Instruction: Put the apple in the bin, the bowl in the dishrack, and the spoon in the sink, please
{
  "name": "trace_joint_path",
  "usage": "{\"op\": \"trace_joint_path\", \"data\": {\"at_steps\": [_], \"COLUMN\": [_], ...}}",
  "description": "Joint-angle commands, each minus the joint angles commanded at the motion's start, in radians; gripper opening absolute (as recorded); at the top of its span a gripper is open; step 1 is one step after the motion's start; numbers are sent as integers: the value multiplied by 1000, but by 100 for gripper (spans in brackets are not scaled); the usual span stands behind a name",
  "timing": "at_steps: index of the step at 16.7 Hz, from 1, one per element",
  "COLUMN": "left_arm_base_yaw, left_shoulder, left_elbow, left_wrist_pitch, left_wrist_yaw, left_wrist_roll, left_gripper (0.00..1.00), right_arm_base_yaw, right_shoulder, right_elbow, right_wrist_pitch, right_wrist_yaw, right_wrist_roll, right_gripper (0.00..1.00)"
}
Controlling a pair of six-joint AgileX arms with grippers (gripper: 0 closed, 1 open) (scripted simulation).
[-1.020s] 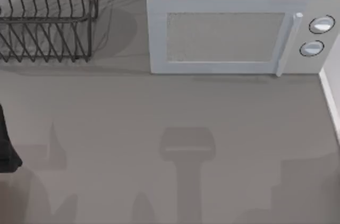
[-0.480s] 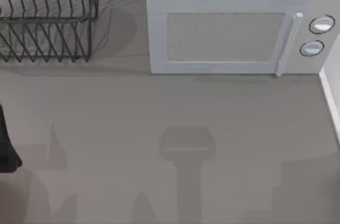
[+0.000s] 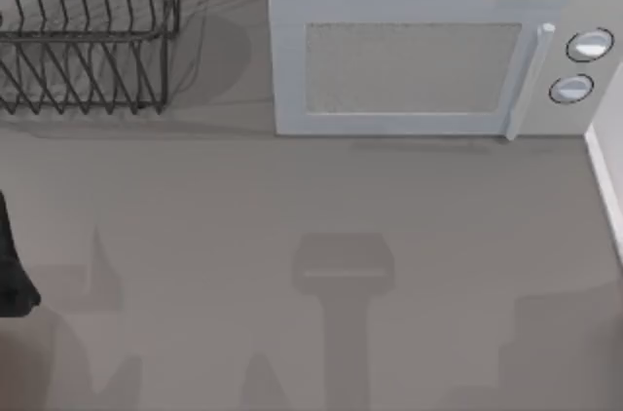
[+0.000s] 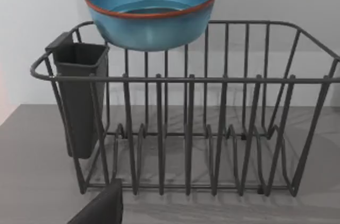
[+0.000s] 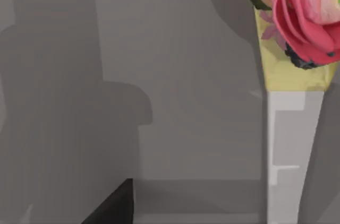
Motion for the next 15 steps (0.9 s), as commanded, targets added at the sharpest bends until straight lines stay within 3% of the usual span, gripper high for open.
{"op": "trace_joint_path", "data": {"at_steps": [2,3,10,15], "left_arm_base_yaw": [0,0,0,0], "left_shoulder": [0,0,0,0], "left_elbow": [0,0,0,0], "left_wrist_pitch": [0,0,0,0], "left_wrist_yaw": [0,0,0,0], "left_wrist_roll": [0,0,0,0], "left_gripper": [100,100,100,100], "right_arm_base_yaw": [0,0,0,-4], "right_shoulder": [0,0,0,-99], "right_elbow": [0,0,0,108], "right_wrist_pitch": [0,0,0,-151], "right_wrist_yaw": [0,0,0,-18], "right_wrist_roll": [0,0,0,-5], "right_gripper": [2,0,0,0]}}
